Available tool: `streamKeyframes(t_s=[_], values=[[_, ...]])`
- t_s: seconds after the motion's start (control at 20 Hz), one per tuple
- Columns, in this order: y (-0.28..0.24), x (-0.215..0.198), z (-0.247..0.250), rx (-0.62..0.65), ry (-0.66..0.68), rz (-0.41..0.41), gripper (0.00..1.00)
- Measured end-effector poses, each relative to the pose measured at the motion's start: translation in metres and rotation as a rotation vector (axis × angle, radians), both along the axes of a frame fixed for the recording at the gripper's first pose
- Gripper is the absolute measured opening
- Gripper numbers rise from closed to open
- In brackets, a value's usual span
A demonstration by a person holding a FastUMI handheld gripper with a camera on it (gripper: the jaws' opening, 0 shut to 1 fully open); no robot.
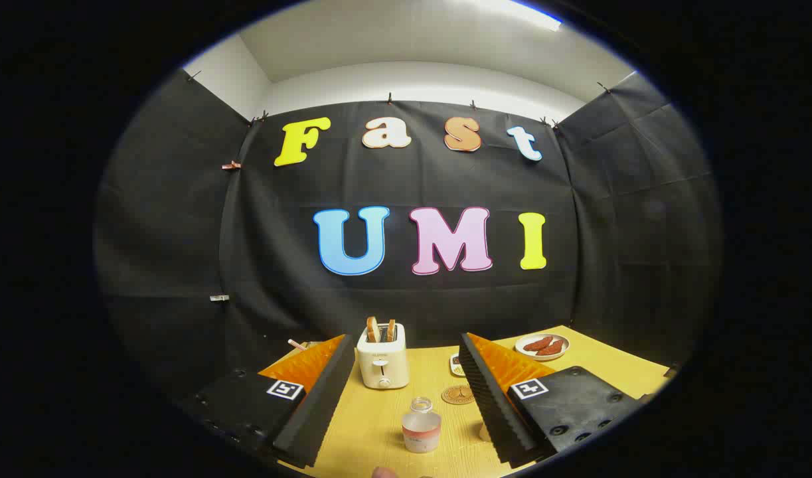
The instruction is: Take the bottle from table, then pour the juice into the cup, finally place the bottle on the coaster
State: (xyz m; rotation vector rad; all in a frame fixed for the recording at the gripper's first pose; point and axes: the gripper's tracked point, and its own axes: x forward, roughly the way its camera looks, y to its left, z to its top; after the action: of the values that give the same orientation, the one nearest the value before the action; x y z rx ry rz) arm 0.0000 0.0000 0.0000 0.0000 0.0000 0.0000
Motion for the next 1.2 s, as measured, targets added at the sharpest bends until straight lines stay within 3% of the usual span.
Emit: streamKeyframes(t_s=[0.8, 1.2], values=[[-0.002, 0.002, -0.017, -0.004, 0.018, -0.038, 0.97], [-0.004, 0.001, -0.094, -0.007, 0.053, -0.075, 0.97]])
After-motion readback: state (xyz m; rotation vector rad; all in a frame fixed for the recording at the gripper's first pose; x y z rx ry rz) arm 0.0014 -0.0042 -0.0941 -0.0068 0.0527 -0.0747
